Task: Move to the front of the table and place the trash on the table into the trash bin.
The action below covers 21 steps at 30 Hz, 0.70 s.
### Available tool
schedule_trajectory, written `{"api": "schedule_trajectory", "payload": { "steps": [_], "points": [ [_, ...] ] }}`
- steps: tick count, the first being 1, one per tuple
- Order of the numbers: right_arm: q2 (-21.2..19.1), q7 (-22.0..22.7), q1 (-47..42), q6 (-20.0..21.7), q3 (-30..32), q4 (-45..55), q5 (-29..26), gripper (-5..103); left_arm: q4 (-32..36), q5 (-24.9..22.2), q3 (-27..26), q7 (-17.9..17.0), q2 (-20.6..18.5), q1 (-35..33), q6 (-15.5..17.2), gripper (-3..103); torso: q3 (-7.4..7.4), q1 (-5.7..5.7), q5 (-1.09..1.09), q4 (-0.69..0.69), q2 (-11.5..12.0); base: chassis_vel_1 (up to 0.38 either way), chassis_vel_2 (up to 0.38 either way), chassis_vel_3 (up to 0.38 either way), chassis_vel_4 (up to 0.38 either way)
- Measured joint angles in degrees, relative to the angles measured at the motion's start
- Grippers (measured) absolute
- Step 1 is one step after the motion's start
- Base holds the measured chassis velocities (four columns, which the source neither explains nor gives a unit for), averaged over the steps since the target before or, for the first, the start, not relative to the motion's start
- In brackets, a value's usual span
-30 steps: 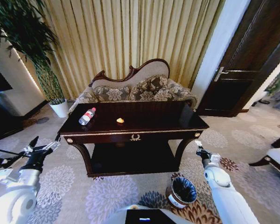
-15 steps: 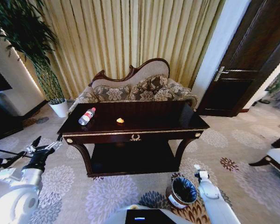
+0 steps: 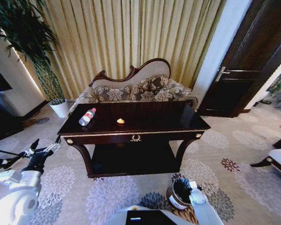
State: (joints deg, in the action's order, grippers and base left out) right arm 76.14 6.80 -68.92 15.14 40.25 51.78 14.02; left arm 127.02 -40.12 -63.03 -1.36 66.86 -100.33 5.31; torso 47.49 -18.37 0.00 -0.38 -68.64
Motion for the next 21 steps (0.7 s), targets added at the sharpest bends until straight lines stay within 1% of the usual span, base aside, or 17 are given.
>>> {"api": "schedule_trajectory", "payload": {
  "steps": [1, 2, 4, 5, 6, 8, 9, 11, 12, 13, 14, 16, 17, 18, 19, 20, 21],
  "points": [
    [0.17, 0.0, 0.01, 0.19, 0.03, -0.23, 0.85, -2, 0.0, 0.01, -0.03, 0.0, -0.07, -0.02, 0.0, 100, 0.0, 0.0, -0.01, 0.0, 0.0, 0.0, 0.0, 0.0, 0.0],
    [0.31, 0.0, 0.14, 0.38, 0.19, -0.5, 1.8, 3, 0.01, 0.02, -0.03, 0.0, -0.09, -0.03, 0.0, 100, 0.0, 0.0, -0.01, 0.0, 0.0, 0.0, 0.0, 0.0, 0.0],
    [0.37, 0.0, 0.26, 0.45, 0.3, -0.68, 2.69, 3, 0.07, 0.04, -0.03, 0.0, -0.11, -0.04, 0.0, 100, 0.0, 0.0, 0.0, 0.01, 0.0, 0.0, 0.0, 0.0, 0.0],
    [0.47, 0.0, 0.48, 0.51, 0.55, -0.94, 4.45, 8, 0.21, 0.05, -0.03, 0.0, -0.15, -0.03, 0.04, 100, 0.0, 0.0, -0.01, 0.01, 0.0, 0.0, 0.0, 0.0, 0.0],
    [0.47, 0.0, 0.48, 0.51, 0.55, -0.94, 4.45, 8, 0.21, 0.05, -0.03, 0.0, -0.15, -0.03, 0.04, 100, 0.0, 0.0, -0.01, 0.01, 0.0, 0.0, 0.0, 0.0, 0.0],
    [0.55, 0.0, 0.47, 0.75, 0.95, -0.83, 7.5, 19, 0.35, 0.12, 0.21, 0.0, -0.18, 0.12, 0.24, 100, 0.0, 0.0, 0.01, 0.01, 0.0, 0.0, 0.0, 0.0, 0.0],
    [0.55, 0.0, 0.47, 0.75, 0.95, -0.83, 7.5, 19, 0.35, 0.12, 0.21, 0.0, -0.18, 0.12, 0.24, 100, 0.0, 0.0, 0.01, 0.01, 0.0, 0.0, 0.0, 0.0, 0.0],
    [0.7, 0.0, 0.36, 1.09, 1.05, -0.25, 8.63, 30, 0.39, 0.35, 0.72, 0.0, -0.17, 0.46, 0.41, 100, 0.0, 0.0, -0.01, 0.0, 0.0, 0.0, 0.0, 0.0, 0.0],
    [0.7, 0.0, 0.36, 1.09, 1.05, -0.25, 8.63, 30, 0.39, 0.35, 0.72, 0.0, -0.17, 0.46, 0.41, 100, 0.0, 0.0, -0.01, 0.0, 0.0, 0.0, 0.0, 0.0, 0.0],
    [0.73, 0.0, 0.35, 1.09, 1.05, -0.14, 8.64, 35, 0.41, 0.48, 0.85, 0.0, -0.16, 0.51, 0.43, 100, 0.0, 0.0, 0.0, 0.0, 0.0, 0.0, 0.0, 0.0, 0.0],
    [0.74, 0.0, 0.35, 0.92, 1.05, 0.14, 7.95, 41, 0.43, 0.71, 0.97, 0.0, -0.15, 0.58, 0.45, 100, 0.0, 0.0, 0.0, 0.0, 0.0, 0.0, 0.0, 0.0, 0.0],
    [0.72, 0.0, 0.21, -0.23, 0.85, 2.15, 2.49, 52, 0.48, 0.88, 1.1, -0.02, -0.15, 0.61, 0.5, 100, 0.0, 0.0, 0.01, 0.0, 0.0, 0.0, 0.0, 0.0, 0.0],
    [0.72, 0.0, 0.21, -0.23, 0.85, 2.15, 2.49, 52, 0.48, 0.88, 1.1, -0.02, -0.15, 0.61, 0.5, 100, 0.0, 0.0, 0.01, 0.0, 0.0, 0.0, 0.0, 0.0, 0.0],
    [0.65, 0.0, -0.13, -0.53, 0.91, 4.92, -2.31, 57, 0.51, 1.07, 1.23, -0.03, -0.1, 0.61, 0.51, 100, 0.0, 0.0, 0.03, 0.0, 0.0, 0.0, 0.0, 0.0, 0.0],
    [0.61, 0.0, -0.27, -0.54, 0.97, 6.2, -4.08, 57, 0.54, 1.12, 1.29, -0.03, -0.06, 0.61, 0.52, 100, 0.0, 0.0, 0.03, 0.0, 0.0, 0.0, 0.0, 0.0, 0.0],
    [0.22, 0.01, -0.67, -0.87, 1.24, 11.82, -10.84, 62, 0.8, 1.29, 1.56, -0.04, 0.12, 0.56, 0.57, 100, 0.0, 0.0, 0.0, 0.0, 0.0, 0.0, 0.0, 0.0, 0.0],
    [0.22, 0.01, -0.67, -0.87, 1.24, 11.82, -10.84, 62, 0.8, 1.29, 1.56, -0.04, 0.12, 0.56, 0.57, 100, 0.0, 0.0, 0.0, 0.0, 0.0, 0.0, 0.0, 0.0, 0.0]
  ]
}}
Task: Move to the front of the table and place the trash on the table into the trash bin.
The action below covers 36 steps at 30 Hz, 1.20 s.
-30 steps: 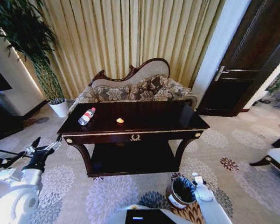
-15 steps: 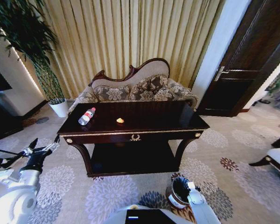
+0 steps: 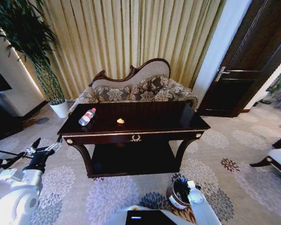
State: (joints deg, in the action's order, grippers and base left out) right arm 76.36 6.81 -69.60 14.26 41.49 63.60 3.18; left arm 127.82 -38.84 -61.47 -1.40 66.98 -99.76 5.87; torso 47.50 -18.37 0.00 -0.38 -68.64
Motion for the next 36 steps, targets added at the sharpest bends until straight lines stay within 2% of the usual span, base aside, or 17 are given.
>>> {"api": "schedule_trajectory", "payload": {
  "steps": [3, 4, 7, 8, 11, 12, 14, 20, 28, 36],
  "points": [
    [-1.5, 0.02, -0.48, -1.08, 2.2, 12.41, -11.15, 79, 0.51, 0.34, 0.17, -0.06, 0.13, -0.22, 0.1, 100, 0.0, 0.0, -0.01, 0.03, 0.0, 0.0, 0.0, 0.0, 0.0],
    [-1.5, 0.02, -0.48, -1.08, 2.2, 12.41, -11.15, 79, 0.51, 0.34, 0.17, -0.06, 0.13, -0.22, 0.1, 100, 0.0, 0.0, -0.01, 0.03, 0.0, 0.0, 0.0, 0.0, 0.0],
    [-3.95, 0.05, -2.81, -1.94, 2.93, 28.13, -20.52, 95, 1.01, 0.49, 0.35, -0.1, 0.42, -0.6, 0.16, 100, -0.01, 0.0, 0.0, -0.01, 0.0, 0.0, 0.0, 0.0, 0.0],
    [-3.95, 0.05, -2.81, -1.94, 2.93, 28.13, -20.52, 95, 1.01, 0.49, 0.35, -0.1, 0.42, -0.6, 0.16, 100, -0.01, 0.0, 0.0, -0.01, 0.0, 0.0, 0.0, 0.0, 0.0],
    [-4.86, 0.05, -4.82, -2.47, 2.53, 39.62, -24.98, 100, 1.65, 0.86, 0.71, -0.14, 0.76, -0.8, 0.16, 100, -0.01, 0.0, 0.0, 0.0, 0.0, 0.0, 0.0, 0.0, 0.0],
    [-4.86, 0.05, -4.82, -2.47, 2.53, 39.62, -24.98, 100, 1.65, 0.86, 0.71, -0.14, 0.76, -0.8, 0.16, 100, -0.01, 0.0, 0.0, 0.0, 0.0, 0.0, 0.0, 0.0, 0.0],
    [-5.56, 0.06, -6.27, -1.97, 0.46, 49.93, -28.1, 100, 2.35, 0.87, 0.73, -0.3, 0.94, -0.94, 0.17, 100, -0.01, 0.0, -0.02, 0.0, 0.0, 0.0, 0.0, 0.0, 0.0],
    [-4.96, 0.05, -7.02, 0.66, -5.24, 59.19, -29.61, 100, 3.56, 0.62, 0.41, -0.89, 1.22, -1.37, 0.15, 100, -0.01, 0.0, -0.01, 0.01, 0.0, 0.0, 0.0, 0.0, 0.0],
    [-3.77, 0.04, -7.18, 1.3, -8.6, 59.6, -26.18, 100, 4.66, 0.21, -0.44, -1.05, 0.91, -1.82, 0.17, 100, -0.01, 0.0, 0.01, 0.01, 0.0, 0.0, 0.0, 0.0, 0.0],
    [-3.85, 0.02, -7.37, 1.5, -8.35, 58.94, -25.8, 100, 5.38, 1.68, 2.87, -2.18, 1.13, 0.5, 1.78, 100, -0.01, 0.01, 0.0, -0.02, -0.01, -0.013, 0.016, 0.011, -0.018]
  ]
}}
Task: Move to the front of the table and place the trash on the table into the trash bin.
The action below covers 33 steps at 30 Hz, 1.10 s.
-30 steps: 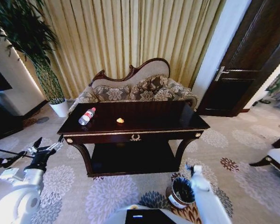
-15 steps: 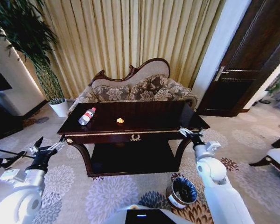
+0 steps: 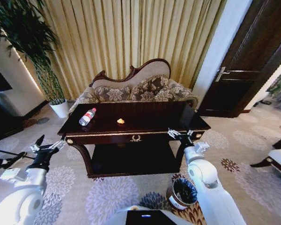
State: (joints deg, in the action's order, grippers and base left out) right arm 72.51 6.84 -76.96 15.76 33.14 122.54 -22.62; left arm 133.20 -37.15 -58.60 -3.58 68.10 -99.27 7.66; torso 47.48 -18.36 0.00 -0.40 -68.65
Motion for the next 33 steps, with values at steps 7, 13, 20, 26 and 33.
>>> {"api": "schedule_trajectory", "payload": {
  "steps": [7, 13, 20, 26, 33],
  "points": [
    [1.18, -0.03, 0.12, -0.06, -1.11, -0.45, 0.8, 100, 0.67, 0.06, 0.19, -0.44, -0.38, -0.04, 0.64, 100, 0.0, 0.01, 0.0, 0.03, -0.01, -0.138, 0.112, 0.131, -0.113],
    [1.89, -0.03, -0.59, -0.29, -2.3, -0.09, 1.91, 100, 0.86, 0.31, 0.34, -0.58, -0.12, -0.11, 0.84, 100, 0.02, -0.03, 0.01, 0.03, 0.02, -0.197, 0.193, 0.173, -0.2],
    [1.83, -0.04, -0.69, -1.19, -3.23, 0.5, 4.02, 100, 0.72, 0.5, 0.57, -0.72, 0.3, -0.19, 0.86, 100, 0.02, -0.05, -0.01, 0.03, 0.02, -0.104, 0.109, 0.112, -0.127],
    [-1.55, -0.03, -0.65, 1.99, -6.22, 3.83, 1.44, 100, 1.23, 0.13, -0.49, -0.75, -0.04, -0.66, 0.83, 100, -0.01, 0.03, 0.0, 0.02, -0.02, -0.003, 0.01, 0.003, -0.005],
    [-6.2, -0.04, 1.38, 4.75, -15.14, 3.74, -1.33, 100, 2.25, 0.14, -0.9, -1.25, 0.41, -1.43, 0.83, 100, 0.0, 0.01, 0.0, 0.04, 0.0, 0.0, 0.0, 0.0, 0.0]
  ]
}}
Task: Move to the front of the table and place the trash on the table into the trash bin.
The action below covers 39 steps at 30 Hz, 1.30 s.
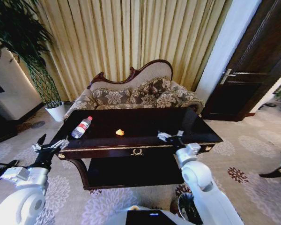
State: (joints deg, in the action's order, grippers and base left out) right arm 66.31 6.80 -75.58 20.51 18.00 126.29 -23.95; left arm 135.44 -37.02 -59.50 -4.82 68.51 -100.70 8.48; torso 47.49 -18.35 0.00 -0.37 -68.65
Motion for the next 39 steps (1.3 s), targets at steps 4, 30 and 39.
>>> {"api": "schedule_trajectory", "payload": {
  "steps": [4, 30, 39],
  "points": [
    [-3.13, 0.0, 2.84, 0.26, -5.47, -1.62, -2.29, 100, 0.19, 0.01, -1.91, -0.01, 0.43, -1.22, -0.17, 100, 0.0, -0.02, 0.0, 0.0, 0.01, 0.0, 0.0, 0.0, 0.0],
    [-4.16, 0.01, 31.53, 11.68, -27.89, -15.83, -13.03, 100, 1.54, 3.71, -4.41, 0.83, 7.17, -2.25, 0.61, 100, 0.0, -0.02, -0.01, -0.02, 0.01, 0.0, 0.0, 0.0, 0.0],
    [-2.11, 0.01, 36.05, 11.5, -31.06, -22.21, -12.81, 100, 0.81, 5.05, -3.12, 0.88, 7.91, -1.72, 0.55, 100, 0.0, -0.02, 0.0, -0.02, 0.01, 0.0, 0.0, 0.0, 0.0]
  ]
}}
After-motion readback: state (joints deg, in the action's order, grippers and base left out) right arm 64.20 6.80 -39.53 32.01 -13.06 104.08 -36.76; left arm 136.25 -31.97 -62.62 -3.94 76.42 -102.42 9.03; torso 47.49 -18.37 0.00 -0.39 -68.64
